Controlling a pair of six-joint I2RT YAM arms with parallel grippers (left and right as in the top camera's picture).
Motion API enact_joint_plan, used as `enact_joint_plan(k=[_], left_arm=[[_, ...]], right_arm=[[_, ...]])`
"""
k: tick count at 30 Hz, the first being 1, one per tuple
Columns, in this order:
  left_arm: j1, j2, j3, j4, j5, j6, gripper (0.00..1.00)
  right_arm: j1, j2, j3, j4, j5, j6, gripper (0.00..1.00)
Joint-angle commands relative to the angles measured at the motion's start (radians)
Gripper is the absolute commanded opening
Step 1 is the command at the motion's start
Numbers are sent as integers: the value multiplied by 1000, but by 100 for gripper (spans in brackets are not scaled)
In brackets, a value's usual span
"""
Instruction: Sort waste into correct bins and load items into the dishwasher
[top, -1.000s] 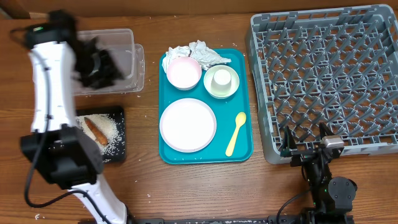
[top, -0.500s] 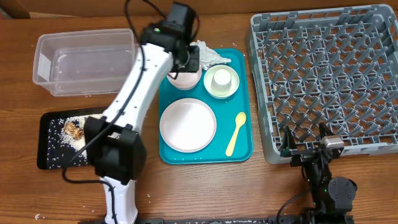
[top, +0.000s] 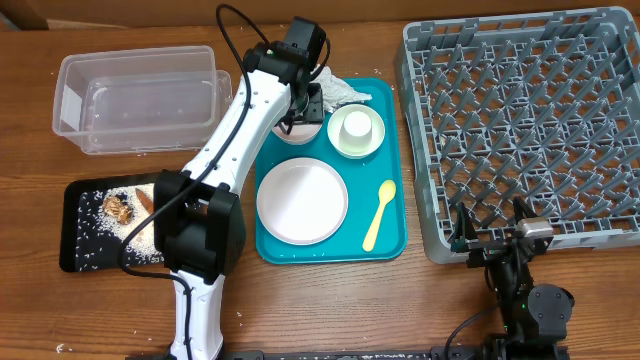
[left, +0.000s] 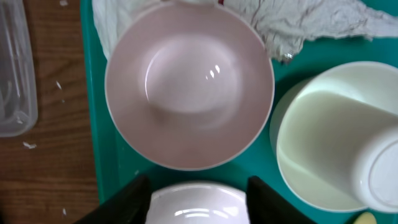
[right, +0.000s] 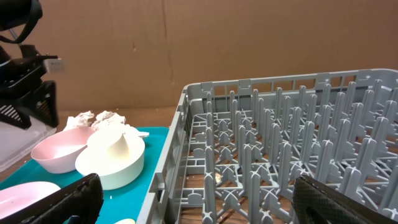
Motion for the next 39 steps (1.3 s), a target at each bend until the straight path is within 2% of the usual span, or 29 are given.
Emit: enact_joint_plan(k=[1,6,14,20,25,31,34,39], left_arm=[[2,3,12,-25,93,54,34],[-21,1,12,-64,293,204,41],[-163,1,12,-96,300,302,43],[-291,1,12,-81,273,303,46],[-355,1,12,-76,245,295,56],[-376,3,-3,-101,232,264,58],[-373,3,-41,-89,186,208,58],[-371,3,-117,-43,179,204,58]], right_arm=[[0,-10,-10,4,10,0,100],[0,-10,-10,4,10,0,100],[0,-10,-10,4,10,0,100],[0,-10,-10,4,10,0,100],[0,-10,-10,4,10,0,100],[0,-10,-10,4,10,0,100],[0,-10,-10,4,10,0,100],[0,-10,-10,4,10,0,100]])
